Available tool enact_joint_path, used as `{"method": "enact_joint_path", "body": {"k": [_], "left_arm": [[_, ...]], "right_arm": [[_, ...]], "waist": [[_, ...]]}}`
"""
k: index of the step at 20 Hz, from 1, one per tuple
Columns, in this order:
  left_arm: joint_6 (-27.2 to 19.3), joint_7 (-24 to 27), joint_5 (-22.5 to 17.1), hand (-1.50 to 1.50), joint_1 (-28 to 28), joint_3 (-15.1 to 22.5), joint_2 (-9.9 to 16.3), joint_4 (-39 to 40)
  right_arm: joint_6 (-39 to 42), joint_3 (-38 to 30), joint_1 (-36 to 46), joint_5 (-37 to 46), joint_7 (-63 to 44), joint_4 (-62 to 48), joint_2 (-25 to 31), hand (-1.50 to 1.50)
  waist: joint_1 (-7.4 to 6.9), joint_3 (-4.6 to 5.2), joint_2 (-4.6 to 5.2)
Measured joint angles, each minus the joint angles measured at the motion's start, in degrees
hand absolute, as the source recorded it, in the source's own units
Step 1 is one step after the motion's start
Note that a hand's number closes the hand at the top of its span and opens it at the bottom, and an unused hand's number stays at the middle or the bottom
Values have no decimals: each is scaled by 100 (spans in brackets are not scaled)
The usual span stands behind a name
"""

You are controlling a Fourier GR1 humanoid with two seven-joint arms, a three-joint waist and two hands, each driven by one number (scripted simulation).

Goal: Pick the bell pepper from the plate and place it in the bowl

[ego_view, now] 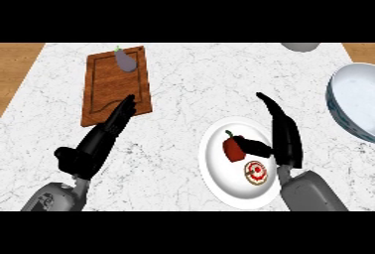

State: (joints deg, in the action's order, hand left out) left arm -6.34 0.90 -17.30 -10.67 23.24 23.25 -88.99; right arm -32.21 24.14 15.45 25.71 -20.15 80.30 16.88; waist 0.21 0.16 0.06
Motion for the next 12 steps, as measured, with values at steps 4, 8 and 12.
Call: {"method": "enact_joint_path", "body": {"k": [4,8,12], "left_arm": [[-3,-30,47,0,-38,41,-83,6],[16,-60,76,0,-88,80,-136,23],[-15,-92,128,0,-93,109,-210,46]], "right_arm": [[1095,235,464,377,-1190,-64,442,-150],[2625,478,929,54,-2303,-34,569,-150],[3957,493,1388,-624,-3395,99,427,-150]], "waist": [[-24,10,-23],[-67,18,-28],[-67,10,-30]]}}
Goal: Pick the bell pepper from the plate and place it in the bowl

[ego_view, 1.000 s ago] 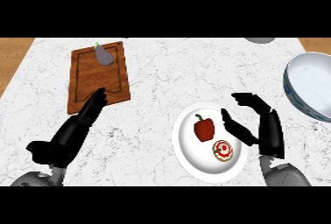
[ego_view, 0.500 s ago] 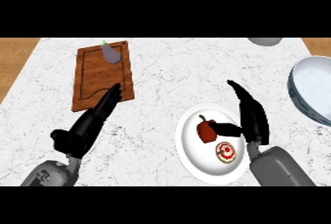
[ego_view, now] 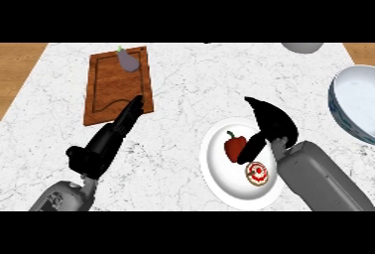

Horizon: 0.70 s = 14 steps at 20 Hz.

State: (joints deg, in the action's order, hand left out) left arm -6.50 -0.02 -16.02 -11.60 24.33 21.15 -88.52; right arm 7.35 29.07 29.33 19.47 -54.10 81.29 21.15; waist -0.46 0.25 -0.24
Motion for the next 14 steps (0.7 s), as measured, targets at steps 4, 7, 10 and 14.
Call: {"method": "enact_joint_path", "body": {"k": [4,7,10,14], "left_arm": [[21,-27,26,0,-30,-52,-35,23],[64,-35,36,0,-42,-120,-49,53],[149,80,66,0,99,-154,-9,36],[145,9,134,0,64,-163,-122,34]], "right_arm": [[604,-137,465,-619,-670,-12,-286,-150],[723,-189,698,-885,-891,-139,-461,-150],[826,-196,808,-1063,-1017,-252,-495,-150],[875,-124,878,-1058,-1059,-404,-599,-150]], "waist": [[5,-8,6],[9,-13,10],[9,-15,9],[24,-18,13]]}}
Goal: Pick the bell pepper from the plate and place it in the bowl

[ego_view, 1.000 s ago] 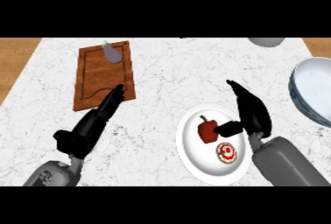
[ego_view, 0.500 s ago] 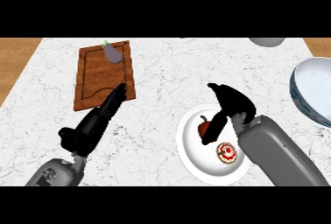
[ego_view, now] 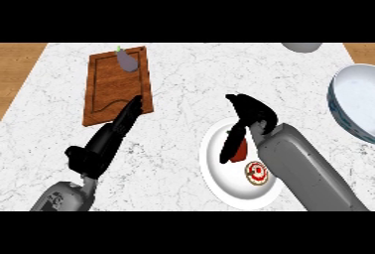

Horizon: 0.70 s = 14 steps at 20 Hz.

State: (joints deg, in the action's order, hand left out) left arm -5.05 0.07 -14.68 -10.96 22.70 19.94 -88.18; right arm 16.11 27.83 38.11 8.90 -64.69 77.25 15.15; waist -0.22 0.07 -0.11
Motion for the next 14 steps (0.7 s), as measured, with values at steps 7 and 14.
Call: {"method": "enact_joint_path", "body": {"k": [7,14], "left_arm": [[61,-84,106,0,92,-118,-68,-118],[168,-151,229,0,118,-224,-158,-179]], "right_arm": [[-61,288,-216,510,30,177,-117,-150],[-216,451,-387,1313,202,55,-256,-150]], "waist": [[22,-3,-5],[11,-5,2]]}}
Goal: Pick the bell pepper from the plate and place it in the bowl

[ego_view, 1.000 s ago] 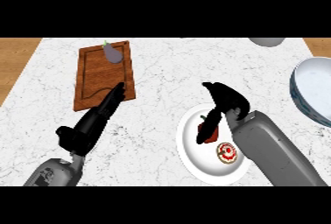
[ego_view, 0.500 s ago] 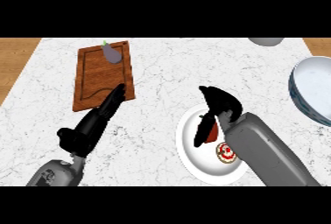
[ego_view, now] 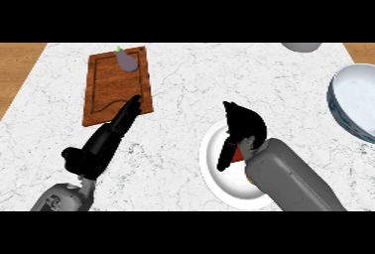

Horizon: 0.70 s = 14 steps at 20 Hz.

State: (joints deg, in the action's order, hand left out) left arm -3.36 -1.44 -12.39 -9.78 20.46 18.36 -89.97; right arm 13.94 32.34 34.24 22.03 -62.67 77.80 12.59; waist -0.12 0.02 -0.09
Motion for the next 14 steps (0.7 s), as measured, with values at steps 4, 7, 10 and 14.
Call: {"method": "enact_joint_path", "body": {"k": [4,7,10,14], "left_arm": [[33,-38,77,0,110,-20,-38,-86],[33,-37,180,0,121,-26,-146,-46],[120,56,219,0,158,-110,-162,-4],[205,103,291,0,259,-196,-211,-23]], "right_arm": [[-77,43,-185,433,47,-28,46,-150],[-90,-22,-258,666,58,-28,15,-150],[-107,-80,-407,843,122,-144,-35,-150],[-96,-235,-612,1013,250,-274,-81,-150]], "waist": [[6,0,-3],[11,0,0],[8,1,2],[4,-1,5]]}}
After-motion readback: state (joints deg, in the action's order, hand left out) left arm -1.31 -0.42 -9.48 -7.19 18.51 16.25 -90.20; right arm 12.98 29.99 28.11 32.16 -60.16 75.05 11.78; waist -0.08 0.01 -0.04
